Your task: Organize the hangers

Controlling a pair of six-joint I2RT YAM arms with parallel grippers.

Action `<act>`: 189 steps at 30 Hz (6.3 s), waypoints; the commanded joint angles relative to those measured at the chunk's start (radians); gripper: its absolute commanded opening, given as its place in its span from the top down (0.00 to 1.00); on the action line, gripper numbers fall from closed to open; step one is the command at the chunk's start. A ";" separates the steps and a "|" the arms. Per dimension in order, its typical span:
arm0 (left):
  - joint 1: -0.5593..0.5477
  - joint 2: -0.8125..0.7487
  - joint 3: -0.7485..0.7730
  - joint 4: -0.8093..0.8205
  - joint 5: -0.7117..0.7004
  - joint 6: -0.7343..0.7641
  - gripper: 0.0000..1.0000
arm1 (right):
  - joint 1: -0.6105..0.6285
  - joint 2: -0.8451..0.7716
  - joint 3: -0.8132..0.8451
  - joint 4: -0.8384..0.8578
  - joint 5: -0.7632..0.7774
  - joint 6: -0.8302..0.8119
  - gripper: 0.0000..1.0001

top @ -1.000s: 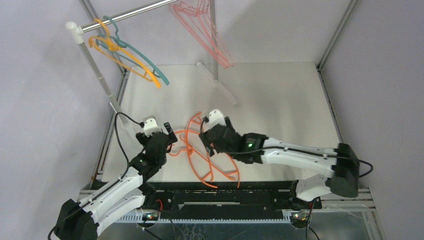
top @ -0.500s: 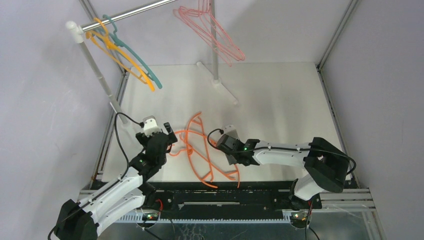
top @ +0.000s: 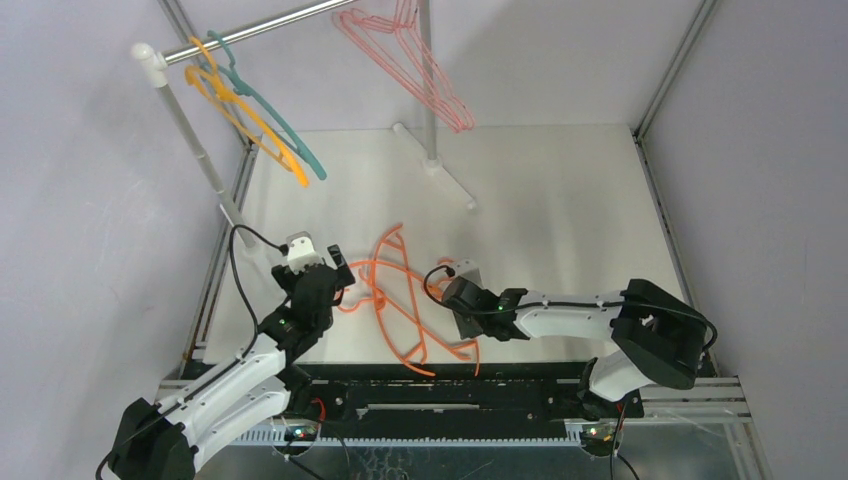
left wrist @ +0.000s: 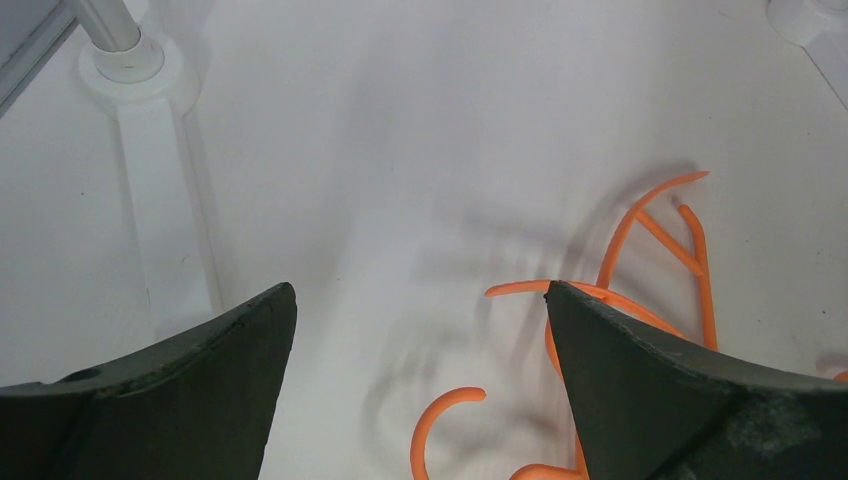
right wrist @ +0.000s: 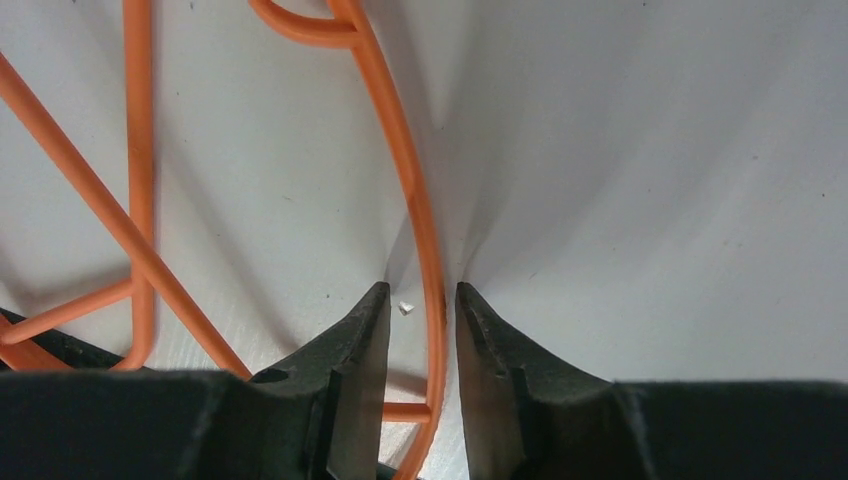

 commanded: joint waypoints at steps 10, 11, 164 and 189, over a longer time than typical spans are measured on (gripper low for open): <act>0.004 -0.006 0.034 0.029 -0.007 -0.019 0.00 | -0.005 -0.058 -0.040 0.024 0.024 0.020 1.00; 0.005 -0.006 0.035 0.029 -0.007 -0.019 0.01 | -0.005 -0.079 -0.033 0.012 0.035 0.014 1.00; -0.239 -0.125 -0.067 0.039 0.493 -0.668 0.02 | -0.001 -0.219 0.208 0.048 0.051 -0.255 1.00; -0.239 -0.085 -0.118 0.178 0.539 -0.642 0.77 | 0.105 -0.067 0.198 0.210 -0.099 -0.155 1.00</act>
